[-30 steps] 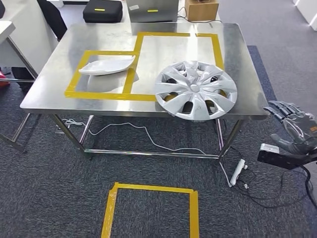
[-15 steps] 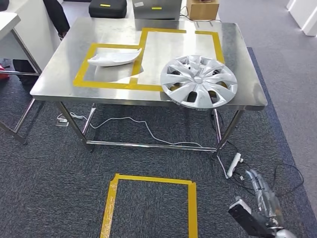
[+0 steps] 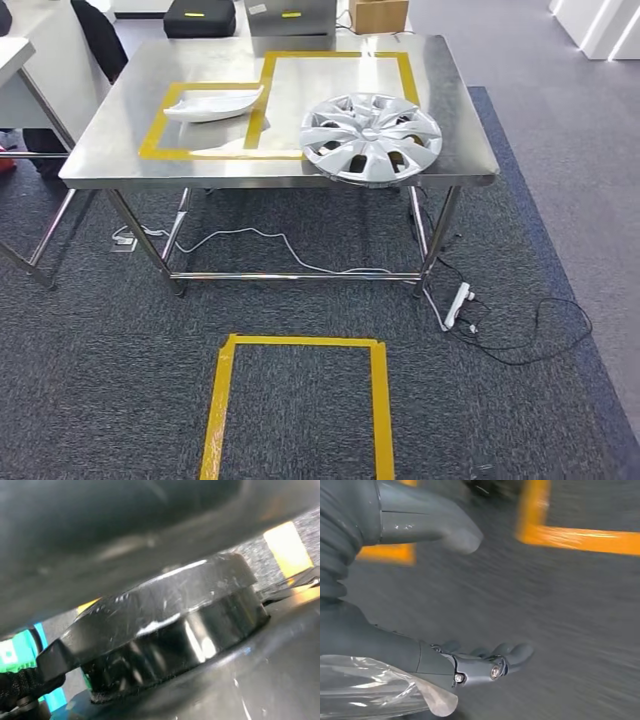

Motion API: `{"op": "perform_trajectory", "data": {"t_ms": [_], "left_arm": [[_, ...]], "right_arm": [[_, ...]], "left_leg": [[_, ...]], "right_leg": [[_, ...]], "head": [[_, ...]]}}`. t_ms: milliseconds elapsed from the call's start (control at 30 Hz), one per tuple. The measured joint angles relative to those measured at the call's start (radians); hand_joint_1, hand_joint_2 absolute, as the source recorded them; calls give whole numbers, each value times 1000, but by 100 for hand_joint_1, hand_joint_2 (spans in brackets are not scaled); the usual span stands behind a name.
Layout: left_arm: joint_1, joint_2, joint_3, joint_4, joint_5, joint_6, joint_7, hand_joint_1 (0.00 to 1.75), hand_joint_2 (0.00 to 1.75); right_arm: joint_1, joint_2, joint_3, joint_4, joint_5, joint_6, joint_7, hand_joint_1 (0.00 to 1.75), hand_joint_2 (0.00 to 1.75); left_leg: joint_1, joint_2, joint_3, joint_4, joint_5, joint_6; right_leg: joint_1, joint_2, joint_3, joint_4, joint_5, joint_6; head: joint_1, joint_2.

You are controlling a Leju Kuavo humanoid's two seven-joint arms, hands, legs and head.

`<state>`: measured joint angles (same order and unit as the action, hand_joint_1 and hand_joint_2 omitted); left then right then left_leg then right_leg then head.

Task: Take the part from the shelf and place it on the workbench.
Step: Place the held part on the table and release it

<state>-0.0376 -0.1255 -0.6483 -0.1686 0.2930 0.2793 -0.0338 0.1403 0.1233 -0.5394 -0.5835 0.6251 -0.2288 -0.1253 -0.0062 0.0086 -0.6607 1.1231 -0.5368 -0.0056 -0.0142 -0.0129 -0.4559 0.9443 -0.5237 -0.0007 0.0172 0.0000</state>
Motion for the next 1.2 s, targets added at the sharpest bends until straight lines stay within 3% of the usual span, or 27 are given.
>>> {"op": "perform_trajectory", "data": {"t_ms": [33, 67, 100, 133, 200, 267, 300, 333, 400, 433, 467, 533, 567, 600, 667, 700, 733, 800, 833, 900, 933, 1000, 1033, 1067, 1100, 1133, 1200], "left_arm": [[0, 0, 0, 0, 0, 1, 1, 0, 0], [-1, 0, 0, 0, 0, 3, 1, 0, 0], [-1, 1, 1, 0, 0, 5, 2, 0, 0], [-2, 1, 1, 0, 2, 6, 3, 0, 0], [-3, 1, 1, 0, 6, 8, 4, 0, 0], [-4, 0, 2, -1, 10, 11, 2, 0, 0], [-5, -1, 2, -1, 11, 14, 0, 0, 0], [-5, -1, 3, -1, 12, 16, -1, 0, 0], [-4, -1, 4, -1, 12, 21, -2, 0, 0], [-3, 0, 5, -1, 13, 22, -3, 0, 0], [-3, 0, 6, -1, 13, 23, -3, 0, 0], [-3, 0, 8, -1, 14, 25, -5, 0, 0], [-3, 0, 8, -1, 14, 25, -5, 0, 0], [-3, 0, 8, -1, 14, 25, -6, 0, 0], [-2, 0, 8, -1, 14, 25, -6, 0, 0], [-3, 0, 8, -1, 14, 25, -6, 0, 0], [-4, -1, 8, -1, 14, 25, -6, 0, 0], [-5, -2, 9, -1, 14, 23, -6, 0, 0], [-5, -3, 9, -1, 14, 23, -6, 0, 0], [-3, -2, 9, -1, 14, 22, -6, 0, 0], [0, -2, 9, 0, 14, 22, -6, 0, 0], [5, -1, 9, 0, 14, 23, -7, 0, 0], [6, 0, 9, 0, 15, 23, -9, 0, 0], [7, 0, 10, 0, 15, 24, -10, 0, 0], [7, 1, 11, 0, 15, 24, -13, 0, 0], [6, 1, 13, 0, 15, 24, -15, 0, 0], [5, 1, 16, 0, 15, 25, -17, 0, 0]], "right_arm": [[-14, 6, -31, 48, -4, -6, 23, 0, 175], [-29, 11, -56, 91, -2, -12, 45, 0, 175], [-42, 15, -77, 130, 6, -15, 66, 0, 175], [-54, 20, -91, 163, 20, -15, 80, 0, 175], [-71, 25, -104, 214, 58, -6, 88, 0, 175], [-82, 27, -104, 248, 97, 10, 72, 0, 175], [-87, 28, -103, 262, 114, 17, 62, 0, 175], [-92, 30, -102, 276, 128, 21, 54, 0, 175], [-101, 37, -100, 301, 140, 22, 47, 0, 175], [-105, 43, -99, 312, 138, 21, 46, 0, 175], [-108, 48, -100, 320, 134, 21, 44, 0, 175], [-115, 56, -100, 333, 127, 21, 41, 0, 175], [-118, 58, -100, 337, 125, 21, 39, 0, 175], [-120, 59, -100, 341, 124, 22, 38, 0, 175], [-123, 60, -101, 346, 120, 24, 37, 0, 175], [-125, 60, -101, 347, 117, 25, 37, 0, 175], [-127, 60, -103, 348, 113, 25, 38, 0, 175], [-134, 60, -106, 349, 106, 30, 38, 0, 175], [-136, 59, -109, 350, 103, 35, 36, 0, 175], [-134, 58, -116, 352, 97, 53, 26, 0, 175], [-131, 57, -121, 352, 95, 60, 21, 0, 175], [-125, 53, -129, 354, 95, 67, 13, 0, 175], [-123, 51, -130, 354, 96, 68, 11, 0, 175], [-122, 51, -131, 354, 98, 69, 8, 0, 175], [-122, 50, -132, 354, 100, 69, 6, 0, 175], [-123, 50, -132, 354, 101, 70, 5, 0, 175], [-124, 50, -132, 354, 103, 71, 4, 0, 175]], "left_leg": [[3, -1, -7, 66, -49, -5], [6, -1, -9, 125, -72, -10], [9, -1, -1, 162, -66, -13], [13, -1, 19, 170, -39, -16], [21, -3, 104, 84, 12, -20], [22, -11, 210, -68, -5, -17], [20, -14, 239, -119, -22, -10], [16, -15, 249, -146, -29, 0], [12, -10, 228, -148, -11, 22], [11, -6, 213, -148, 3, 33], [11, -3, 195, -149, 18, 43], [5, 0, 156, -148, 49, 55], [1, 1, 134, -147, 65, 57], [-3, 2, 113, -145, 81, 58], [-8, 4, 70, -138, 110, 56], [-9, 5, 52, -134, 124, 55], [-11, 5, 38, -129, 135, 52], [-14, 6, 18, -122, 160, 44], [-14, 7, 12, -122, 173, 39], [-12, 6, 0, -123, 190, 28], [-10, 4, -6, -113, 168, 20], [-3, -1, -22, -37, 66, 6], [1, -2, -29, 26, 8, 0], [5, -2, -32, 90, -29, -5], [9, -2, -29, 141, -38, -9], [12, -2, -16, 166, -22, -12], [19, -3, 52, 122, 34, -16]], "right_leg": [[0, 0, -18, 2, 14, -1], [0, 0, -37, 6, 28, 0], [0, -1, -57, 13, 42, 2], [-1, -1, -79, 21, 54, 5], [-3, -1, -122, 40, 76, 13], [-3, 1, -151, 56, 95, 26], [-3, 1, -158, 58, 106, 34], [-4, 1, -163, 57, 118, 40], [-9, 3, -172, 54, 125, 52], [-11, 4, -180, 68, 98, 55], [-13, 6, -193, 104, 48, 57], [-12, 9, -221, 225, -71, 59], [-10, 10, -228, 291, -101, 59], [-8, 11, -224, 339, -100, 58], [-3, 11, -174, 348, -38, 52], [1, 11, -124, 300, -13, 46], [5, 10, -56, 223, -8, 39], [12, 10, 60, 53, -49, 27], [14, 10, 87, 3, -66, 22], [14, 9, 77, -15, -62, 10], [12, 6, 64, -13, -49, 3], [9, 0, 34, -11, -22, -8], [9, -1, 18, -9, -9, -11], [9, -3, 0, -5, 3, -11], [9, -4, -18, 1, 15, -9], [9, -5, -38, 10, 27, -7], [7, -6, -79, 32, 46, -1]], "head": [[-2, 0], [-3, 0], [-4, 0], [-5, 0], [-6, 0], [-8, 0], [-9, 0], [-9, 0], [-10, 0], [-8, 0], [-6, 0], [-1, 0], [0, 0], [0, 0], [0, 0], [0, 0], [1, 0], [1, 0], [0, 0], [-1, 0], [-2, 0], [-7, 0], [-10, 0], [-12, 0], [-13, 0], [-15, 0], [-16, 0]]}}
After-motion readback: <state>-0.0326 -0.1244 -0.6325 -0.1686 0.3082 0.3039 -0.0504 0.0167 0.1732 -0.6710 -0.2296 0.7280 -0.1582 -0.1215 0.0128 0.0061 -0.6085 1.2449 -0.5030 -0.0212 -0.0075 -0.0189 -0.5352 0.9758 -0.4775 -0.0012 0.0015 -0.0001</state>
